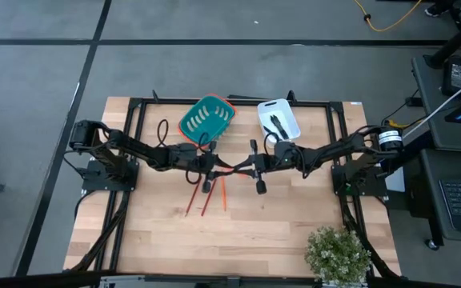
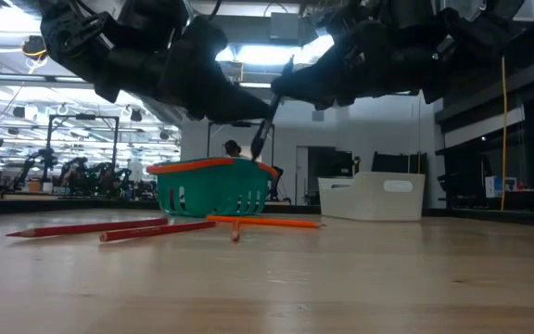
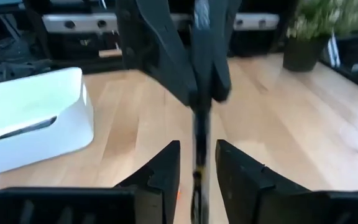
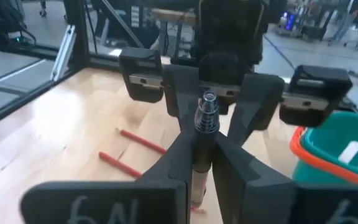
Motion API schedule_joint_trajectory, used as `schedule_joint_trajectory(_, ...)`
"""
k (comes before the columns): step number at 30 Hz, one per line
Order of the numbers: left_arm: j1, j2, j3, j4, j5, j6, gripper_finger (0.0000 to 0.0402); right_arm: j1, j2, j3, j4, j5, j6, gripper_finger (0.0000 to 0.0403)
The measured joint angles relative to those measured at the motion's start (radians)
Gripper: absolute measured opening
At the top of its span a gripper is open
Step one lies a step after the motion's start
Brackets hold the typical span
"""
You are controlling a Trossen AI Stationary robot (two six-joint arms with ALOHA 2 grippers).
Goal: Sort pens & pencils
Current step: Put the black pen into the white bin
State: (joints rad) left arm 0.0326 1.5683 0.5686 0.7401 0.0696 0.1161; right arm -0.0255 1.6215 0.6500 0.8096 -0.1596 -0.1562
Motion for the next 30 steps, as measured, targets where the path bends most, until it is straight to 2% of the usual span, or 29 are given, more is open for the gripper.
schedule_joint_trajectory(12, 0.061, -0.001, 0.0, -0.029, -0.003, -0.009, 0.0131, -0.033, -0.111, -0.002, -0.165, 0.041, -0.007, 0.0042)
schedule_joint_trajectory(22, 0.09, -0.001, 0.0, -0.034, -0.009, 0.051, 0.0134, -0.079, -0.212, -0.002, -0.314, 0.139, -0.007, 0.0042)
schedule_joint_trajectory(26, 0.094, -0.001, 0.0, -0.044, -0.009, 0.052, 0.0132, -0.091, -0.259, -0.002, -0.4, 0.246, -0.006, 0.0042)
schedule_joint_trajectory(30, 0.093, -0.001, 0.0, -0.049, -0.009, 0.053, 0.0131, -0.091, -0.307, -0.002, -0.45, 0.455, 0.038, 0.0042)
